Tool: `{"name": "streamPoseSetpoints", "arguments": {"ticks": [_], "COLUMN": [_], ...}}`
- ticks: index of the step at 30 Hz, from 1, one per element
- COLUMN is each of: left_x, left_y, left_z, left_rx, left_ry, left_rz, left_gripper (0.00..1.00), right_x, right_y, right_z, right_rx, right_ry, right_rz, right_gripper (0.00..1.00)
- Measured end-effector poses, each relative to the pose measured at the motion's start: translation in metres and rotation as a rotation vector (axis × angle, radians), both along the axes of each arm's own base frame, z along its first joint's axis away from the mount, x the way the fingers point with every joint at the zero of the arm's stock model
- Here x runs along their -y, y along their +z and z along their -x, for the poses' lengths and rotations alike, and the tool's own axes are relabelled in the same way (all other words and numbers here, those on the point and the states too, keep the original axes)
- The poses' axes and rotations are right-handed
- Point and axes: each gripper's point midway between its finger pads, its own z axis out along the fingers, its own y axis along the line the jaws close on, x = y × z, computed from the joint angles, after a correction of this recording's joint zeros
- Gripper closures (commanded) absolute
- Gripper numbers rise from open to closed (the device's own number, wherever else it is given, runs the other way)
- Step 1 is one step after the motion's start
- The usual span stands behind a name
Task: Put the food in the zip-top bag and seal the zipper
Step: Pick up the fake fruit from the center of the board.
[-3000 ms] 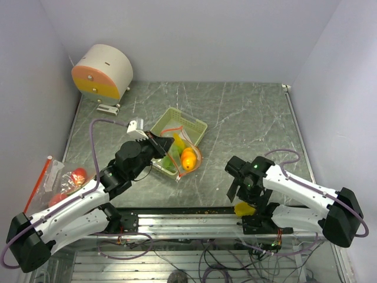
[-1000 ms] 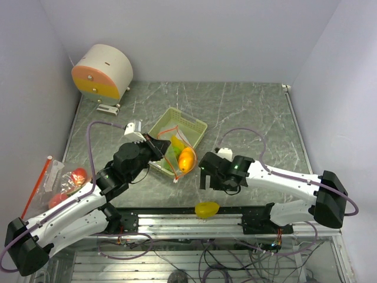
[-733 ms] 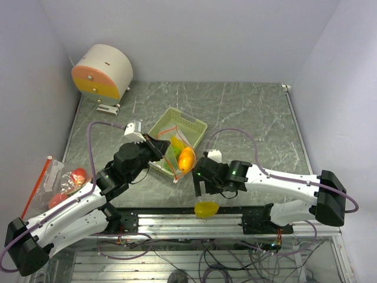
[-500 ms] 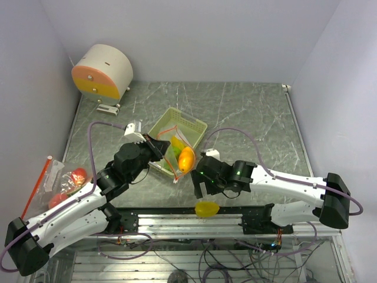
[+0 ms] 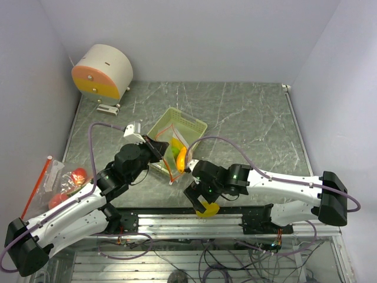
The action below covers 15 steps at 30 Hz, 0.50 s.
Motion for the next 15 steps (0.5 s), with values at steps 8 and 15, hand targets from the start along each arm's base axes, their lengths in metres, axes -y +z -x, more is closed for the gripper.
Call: {"name": "streamPoseSetpoints", "arguments": {"ticks": [8, 15], "left_x": [-0.002, -0.003], "left_y": [-0.008, -0.017], "left_z": [-0.002, -0.005], "left_rx": [-0.019, -0.039], "left_ry": [0.016, 0.028], "left_rz": [-0.024, -0.047], "left_gripper": [0.93, 0.93], "right_x": [-0.004, 0.012], "right_y": [-0.020, -0.051], "right_z": [0.003, 0.015], "right_rx": [0.013, -0.012], "right_ry": [0.087, 0.091], "right_rz": [-0.002, 0.099], "right_gripper": [0.00, 0.00]}}
